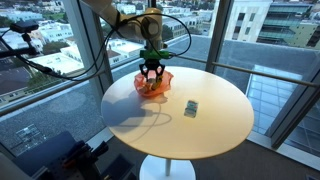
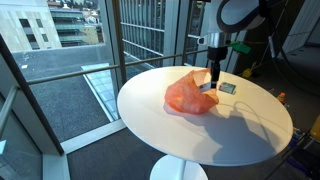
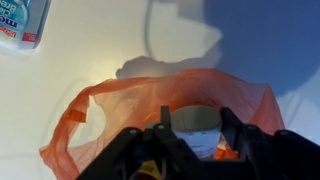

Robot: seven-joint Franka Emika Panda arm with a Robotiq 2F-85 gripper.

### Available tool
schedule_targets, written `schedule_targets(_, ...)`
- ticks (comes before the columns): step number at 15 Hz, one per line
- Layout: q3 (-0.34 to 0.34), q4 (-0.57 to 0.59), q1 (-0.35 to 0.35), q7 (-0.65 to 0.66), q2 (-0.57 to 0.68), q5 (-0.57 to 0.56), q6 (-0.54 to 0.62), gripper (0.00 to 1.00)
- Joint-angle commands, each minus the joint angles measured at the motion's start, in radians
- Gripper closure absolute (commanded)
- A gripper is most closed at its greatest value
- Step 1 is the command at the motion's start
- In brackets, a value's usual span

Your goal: Put the white container in the orange plastic bag

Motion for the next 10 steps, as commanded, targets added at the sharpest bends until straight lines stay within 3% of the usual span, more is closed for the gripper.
schedule_targets(1, 0.013, 0.038, -0.007, 0.019, 0.031, 0.012, 0.039, 0.44)
schedule_targets(4, 0.017, 0.037, -0.008, 0.02, 0.037, 0.015, 0.072, 0.45)
schedule_targets(5, 0.016, 0.034, -0.007, 0.024, 0.036, 0.012, 0.079, 0.37)
schedule_targets(6, 0.015, 0.033, -0.006, 0.027, 0.036, 0.01, 0.084, 0.16)
schedule_targets(8, 0.016, 0.031, -0.007, 0.028, 0.033, 0.011, 0.089, 0.12)
schedule_targets(10, 0.014, 0.02, -0.008, 0.034, 0.02, 0.011, 0.086, 0.0)
